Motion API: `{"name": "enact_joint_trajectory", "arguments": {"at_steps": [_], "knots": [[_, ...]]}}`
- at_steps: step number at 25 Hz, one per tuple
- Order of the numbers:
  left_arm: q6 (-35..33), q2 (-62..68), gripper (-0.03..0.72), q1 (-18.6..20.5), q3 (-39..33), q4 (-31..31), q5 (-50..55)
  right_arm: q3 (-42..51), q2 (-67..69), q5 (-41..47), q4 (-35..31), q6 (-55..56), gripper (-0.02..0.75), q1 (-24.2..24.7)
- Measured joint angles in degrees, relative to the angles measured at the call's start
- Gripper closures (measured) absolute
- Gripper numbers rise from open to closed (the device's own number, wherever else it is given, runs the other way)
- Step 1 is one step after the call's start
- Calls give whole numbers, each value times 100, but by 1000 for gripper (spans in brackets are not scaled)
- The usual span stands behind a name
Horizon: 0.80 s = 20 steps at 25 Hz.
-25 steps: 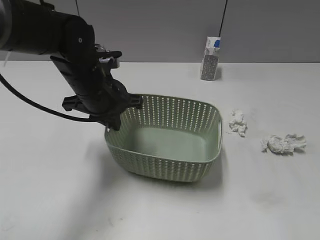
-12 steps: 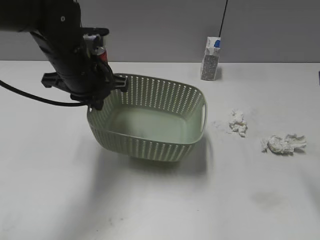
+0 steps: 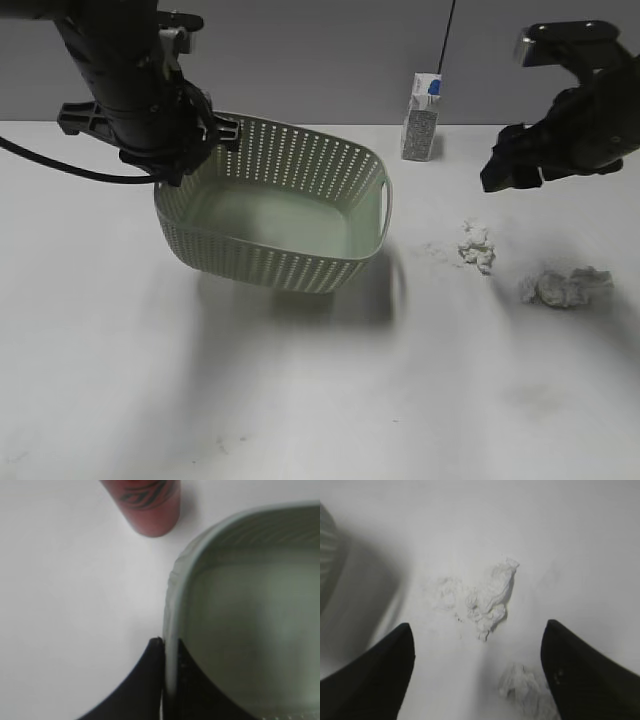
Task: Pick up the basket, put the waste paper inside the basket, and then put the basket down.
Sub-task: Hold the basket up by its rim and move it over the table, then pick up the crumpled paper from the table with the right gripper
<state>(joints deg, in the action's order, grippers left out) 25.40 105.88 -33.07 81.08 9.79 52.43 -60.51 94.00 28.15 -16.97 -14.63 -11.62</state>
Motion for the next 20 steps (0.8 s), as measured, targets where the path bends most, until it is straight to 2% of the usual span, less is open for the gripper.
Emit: {"name": "enact_joint_trajectory", "arguments": {"at_steps": [4, 8, 11, 20], "knots": [[0, 0, 688, 0, 0, -2, 72, -191, 787, -653, 528, 788, 147, -201], [5, 0, 688, 0, 0, -22, 74, -210, 1366, -1195, 627, 1001, 150, -220], [12, 0, 688, 0, 0, -22, 74, -210, 1686, -1503, 657, 1042, 181, -220], [16, 0, 688, 0, 0, -22, 69, -210, 2200, -1626, 669, 1049, 267, -220]]}}
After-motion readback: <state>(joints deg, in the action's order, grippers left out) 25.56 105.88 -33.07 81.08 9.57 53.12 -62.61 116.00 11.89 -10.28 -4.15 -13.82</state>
